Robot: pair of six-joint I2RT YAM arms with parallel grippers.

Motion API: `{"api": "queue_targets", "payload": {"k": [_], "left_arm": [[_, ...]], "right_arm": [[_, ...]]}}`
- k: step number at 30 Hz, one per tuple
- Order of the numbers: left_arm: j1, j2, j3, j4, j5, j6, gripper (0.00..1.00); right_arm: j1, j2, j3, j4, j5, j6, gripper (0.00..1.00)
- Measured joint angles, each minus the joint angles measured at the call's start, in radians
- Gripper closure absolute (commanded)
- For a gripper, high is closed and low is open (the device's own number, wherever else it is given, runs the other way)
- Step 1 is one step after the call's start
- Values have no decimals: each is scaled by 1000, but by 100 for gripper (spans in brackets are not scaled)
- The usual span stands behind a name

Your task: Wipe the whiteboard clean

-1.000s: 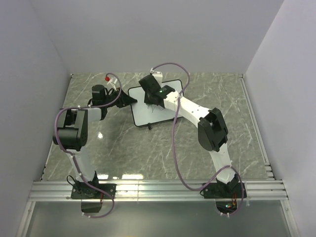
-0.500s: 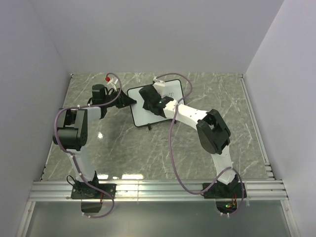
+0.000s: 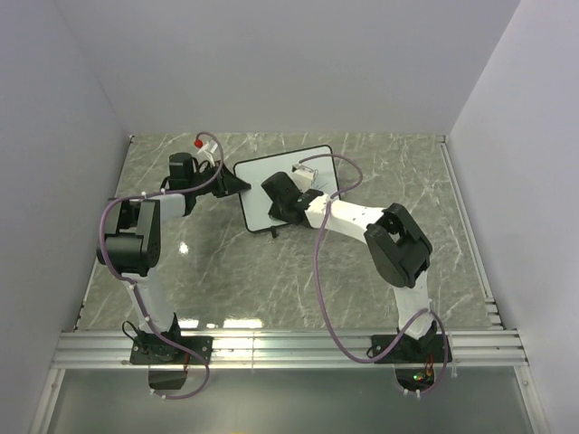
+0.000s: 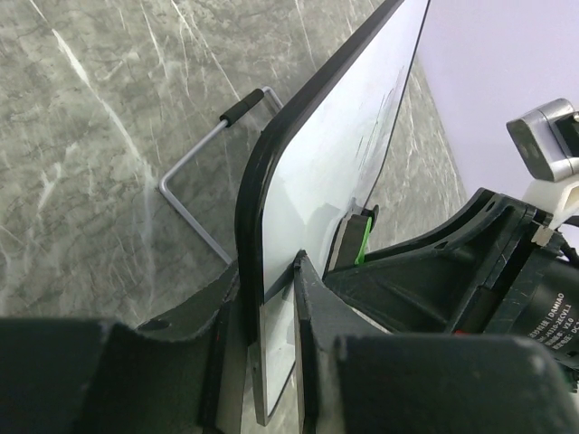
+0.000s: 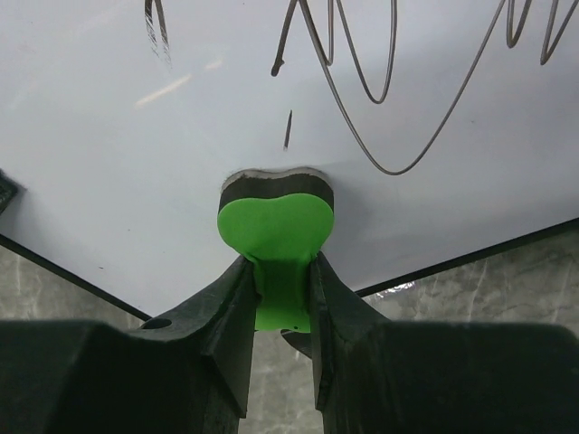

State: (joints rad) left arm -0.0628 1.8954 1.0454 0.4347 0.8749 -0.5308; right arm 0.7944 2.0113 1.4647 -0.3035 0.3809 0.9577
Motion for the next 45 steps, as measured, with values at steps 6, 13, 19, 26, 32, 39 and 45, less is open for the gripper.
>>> {"api": "queue_targets", "payload": {"k": [6,13,19,26,32,39,45], "left_arm": [[-2,-1,5,-6,1,7,100],[-11,-6,10,-14,-21,14,100],[-26,-19,10,-28,-45,14,100],[-38,-29,10,-48,-64,14,100],[-38,-32,10,-61,-66,19,100],[-42,-32,10,-60,-68,29,100],[-46,-33,16,-62,-69,37,100]], "right_arm": [[-3,2,29,-45,-2,5,100],[-85,64,223,-111,-21,-29,100],[-174,168,501,-113,-32,-80,100],[-179,126,392,-21,-30,-57,100],[-138,-37,8,50,-34,41,100],[-126,-108,-194,77,-52,126,100],[-160,-77,-80,18,-58,114,100]]}}
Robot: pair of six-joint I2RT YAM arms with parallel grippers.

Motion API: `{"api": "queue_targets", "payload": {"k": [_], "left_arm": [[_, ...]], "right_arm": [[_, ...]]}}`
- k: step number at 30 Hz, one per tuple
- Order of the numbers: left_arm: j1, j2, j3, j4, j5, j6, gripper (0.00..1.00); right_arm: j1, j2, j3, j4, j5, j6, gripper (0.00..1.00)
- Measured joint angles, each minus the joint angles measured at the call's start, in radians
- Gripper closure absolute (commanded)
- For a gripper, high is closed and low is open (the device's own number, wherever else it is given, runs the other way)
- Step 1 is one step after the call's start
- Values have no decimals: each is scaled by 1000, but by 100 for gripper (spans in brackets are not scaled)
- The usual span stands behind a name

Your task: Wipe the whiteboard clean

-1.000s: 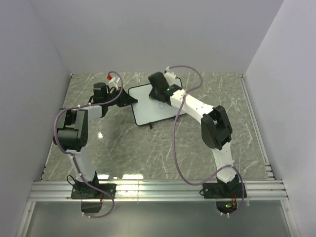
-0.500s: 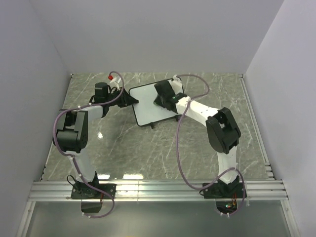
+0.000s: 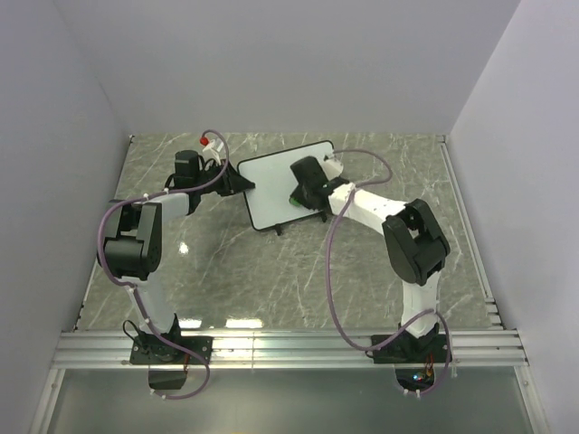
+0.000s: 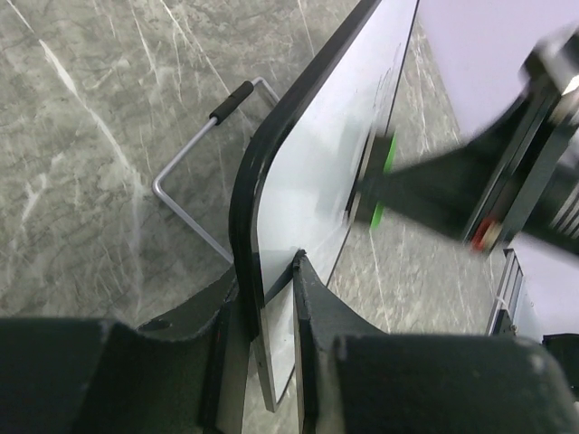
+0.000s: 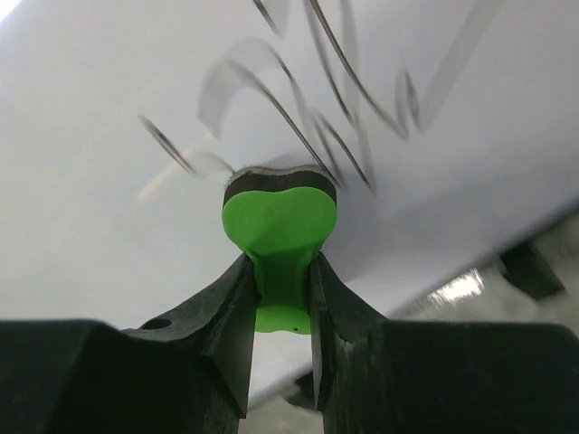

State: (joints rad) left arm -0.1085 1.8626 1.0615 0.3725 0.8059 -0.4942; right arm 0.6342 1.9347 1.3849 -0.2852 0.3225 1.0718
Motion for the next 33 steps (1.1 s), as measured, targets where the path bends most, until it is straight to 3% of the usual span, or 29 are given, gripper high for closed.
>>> {"api": "queue_targets", "payload": {"k": [8,12,24,33], "left_arm": [[-3,-2,4,-20,-2,7,100],[-6,-5,5,-27,-8,8,100],[-8,-7,10,-47,-10,15,100],[-10,-7,11,-49,-10,21,100]], "right_arm": [[-111,149,410,-20,5,-61,100],[-132,181,470,-18,8,-72,100],[-56,-50,-108,62,28,39,100],[-59,-58,-112,35,33,45,100]]}}
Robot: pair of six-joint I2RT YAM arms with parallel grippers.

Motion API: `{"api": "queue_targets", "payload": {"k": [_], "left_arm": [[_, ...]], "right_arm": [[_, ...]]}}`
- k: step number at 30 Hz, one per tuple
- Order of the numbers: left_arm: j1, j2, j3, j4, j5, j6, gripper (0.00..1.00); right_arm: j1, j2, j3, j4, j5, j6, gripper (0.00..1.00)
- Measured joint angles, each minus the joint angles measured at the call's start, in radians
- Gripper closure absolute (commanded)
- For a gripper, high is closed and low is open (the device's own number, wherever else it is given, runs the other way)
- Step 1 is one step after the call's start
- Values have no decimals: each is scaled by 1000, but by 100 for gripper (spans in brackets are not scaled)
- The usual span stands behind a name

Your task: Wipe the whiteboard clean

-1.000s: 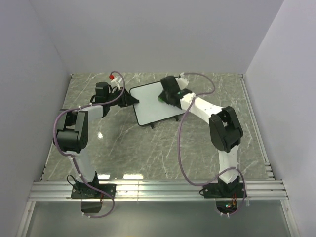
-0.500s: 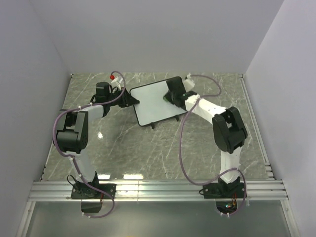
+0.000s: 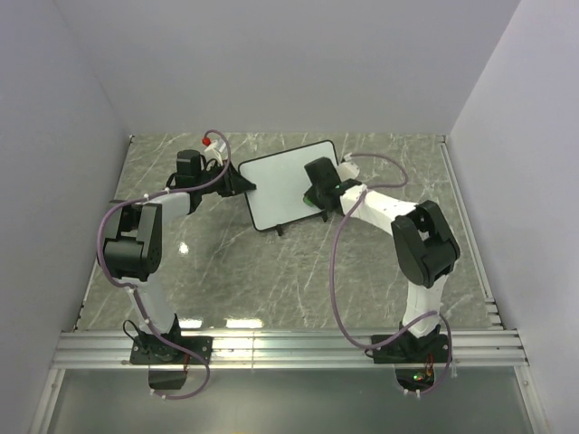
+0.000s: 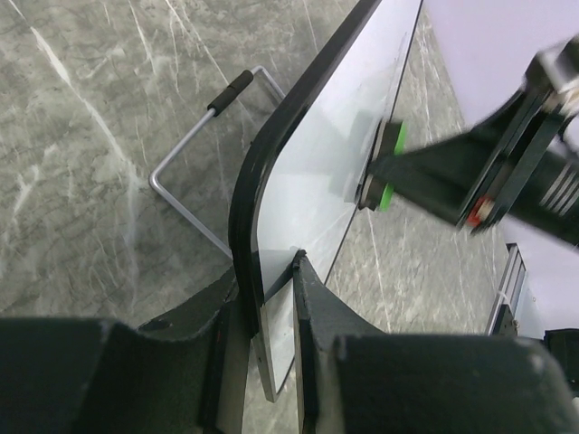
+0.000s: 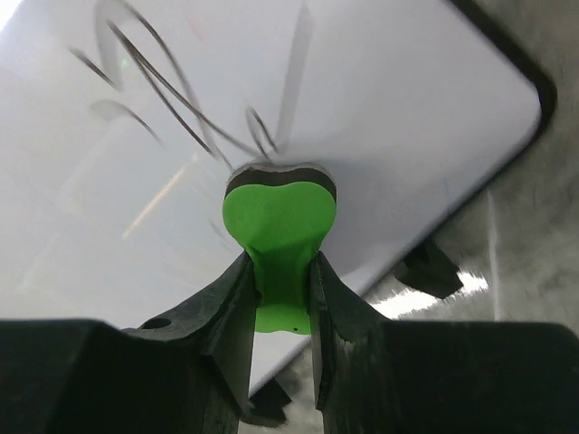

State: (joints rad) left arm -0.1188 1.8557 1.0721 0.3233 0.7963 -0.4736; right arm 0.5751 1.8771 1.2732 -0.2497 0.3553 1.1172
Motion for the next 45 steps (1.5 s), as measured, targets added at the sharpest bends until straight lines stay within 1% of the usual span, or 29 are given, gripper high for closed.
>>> {"api": "queue_targets", "payload": {"k": [3,9,11,13,15,20,25,28,31,34,42,45], "left_arm": [[-1,0,0,0,0,3,100],[-5,0,0,-3,0,10,100],[-5,0,0,-6,-1,10,100],[-6,0,0,-8,-1,12,100],[-6,0,0,-8,-1,14,100],[-7,-1,0,-10,-7,12,100],[-9,-2,0,-15,-7,13,100],[-9,-2,0,-15,-7,13,100],[-10,-2,0,-15,-7,13,100],[-10,-2,0,-15,-7,14,100],[-13,-2,0,-16,-8,17,100],[-15,-2,0,-15,-9,17,100]], "right_arm": [[-40,31,111,-19,3,-25,100],[-124,132,399,-23,17,-93,100],[-141,157,461,-27,21,-112,100],[-145,161,472,-27,21,-120,100],[-142,158,448,-19,21,-120,100],[-102,74,197,37,22,-79,100],[-30,-13,-37,42,17,-32,100],[-4,-27,-104,43,14,-6,100],[-6,-29,-95,37,13,-9,100],[-20,-14,-31,2,15,-25,100],[-130,75,301,-6,18,-104,100],[-160,118,393,-5,18,-136,100]]}}
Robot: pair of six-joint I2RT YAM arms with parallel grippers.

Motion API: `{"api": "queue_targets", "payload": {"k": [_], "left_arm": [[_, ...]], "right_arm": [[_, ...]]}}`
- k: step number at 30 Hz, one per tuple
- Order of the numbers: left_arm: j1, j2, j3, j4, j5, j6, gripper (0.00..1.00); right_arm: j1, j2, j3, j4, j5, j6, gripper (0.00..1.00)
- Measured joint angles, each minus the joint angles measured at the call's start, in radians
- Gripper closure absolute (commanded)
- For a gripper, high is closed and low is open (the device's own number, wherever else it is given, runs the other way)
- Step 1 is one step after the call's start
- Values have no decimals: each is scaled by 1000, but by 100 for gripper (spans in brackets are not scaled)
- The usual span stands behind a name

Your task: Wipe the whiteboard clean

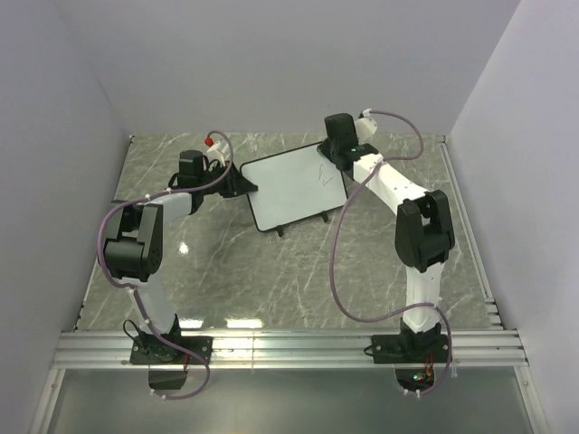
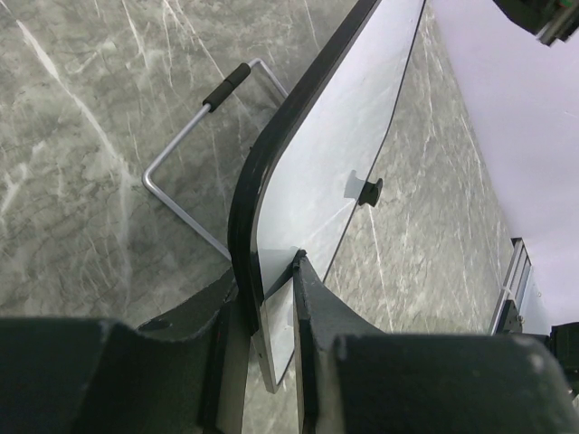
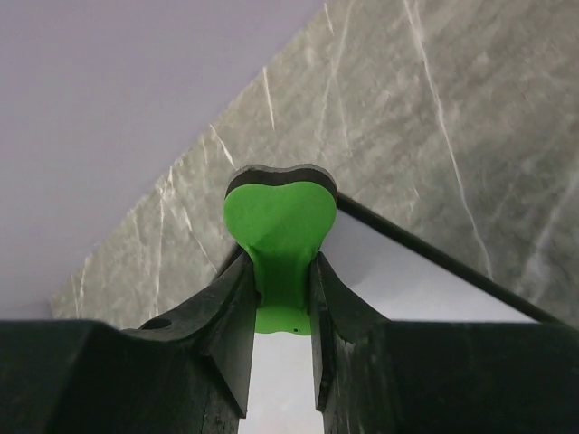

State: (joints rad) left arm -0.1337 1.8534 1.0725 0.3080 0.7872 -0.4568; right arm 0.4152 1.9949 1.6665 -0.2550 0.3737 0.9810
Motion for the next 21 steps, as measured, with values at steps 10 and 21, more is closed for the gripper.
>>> {"api": "queue_targets", "payload": {"k": [10,21], "left_arm": [[-5,-2,-1,5,-9,-11,100],[-6,-3,-6,8,-11,-9,100]], "right_arm": [[22,-63,-235,64,-20,25,100],[97,-159,-493,83,-35,77,100]]}}
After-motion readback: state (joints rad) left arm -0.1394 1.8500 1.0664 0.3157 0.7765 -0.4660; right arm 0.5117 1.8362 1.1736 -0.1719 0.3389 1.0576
